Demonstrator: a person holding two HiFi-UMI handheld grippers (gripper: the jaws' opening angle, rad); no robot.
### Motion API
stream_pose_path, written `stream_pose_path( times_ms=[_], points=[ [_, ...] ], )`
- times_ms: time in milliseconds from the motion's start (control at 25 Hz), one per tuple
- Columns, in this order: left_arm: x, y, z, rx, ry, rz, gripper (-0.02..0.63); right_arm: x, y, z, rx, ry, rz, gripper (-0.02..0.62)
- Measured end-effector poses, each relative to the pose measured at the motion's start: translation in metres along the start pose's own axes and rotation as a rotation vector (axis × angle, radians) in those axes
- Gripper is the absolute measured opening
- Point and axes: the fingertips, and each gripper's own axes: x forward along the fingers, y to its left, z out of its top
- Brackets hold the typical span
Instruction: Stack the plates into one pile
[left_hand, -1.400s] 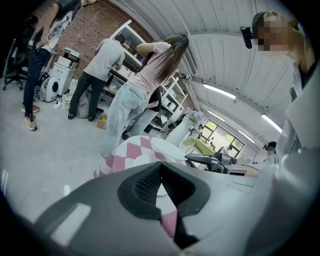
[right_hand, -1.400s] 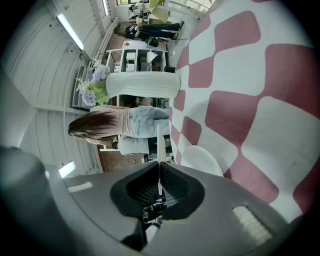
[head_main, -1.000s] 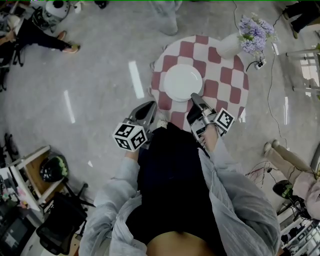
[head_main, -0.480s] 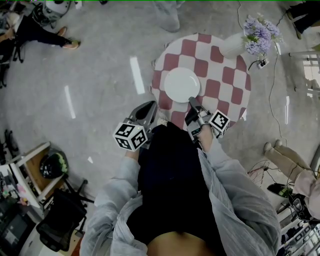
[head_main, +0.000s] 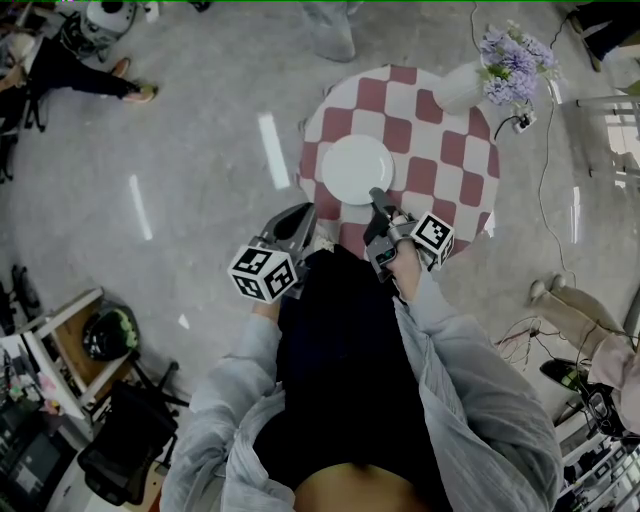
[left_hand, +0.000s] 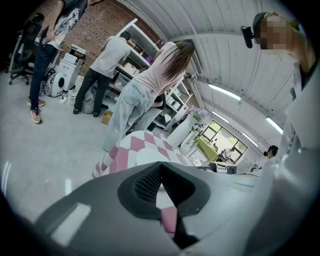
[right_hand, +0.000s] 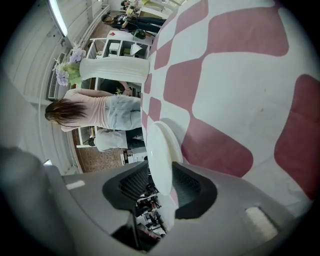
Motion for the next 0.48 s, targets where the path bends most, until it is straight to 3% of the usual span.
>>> stream_pose_path(
  times_ms=[40,480],
  points=[
    [0.0,0.0,0.0,-0.001,0.0,0.0,0.011,0.001,0.003,-0.001,0.0,0.006,0.005,0.176],
    [-0.003,-0.004,-0.003,-0.004,0.006,-0.01,0.011,0.015,0.038,0.0,0.028,0.02,0.008,0.502]
  ],
)
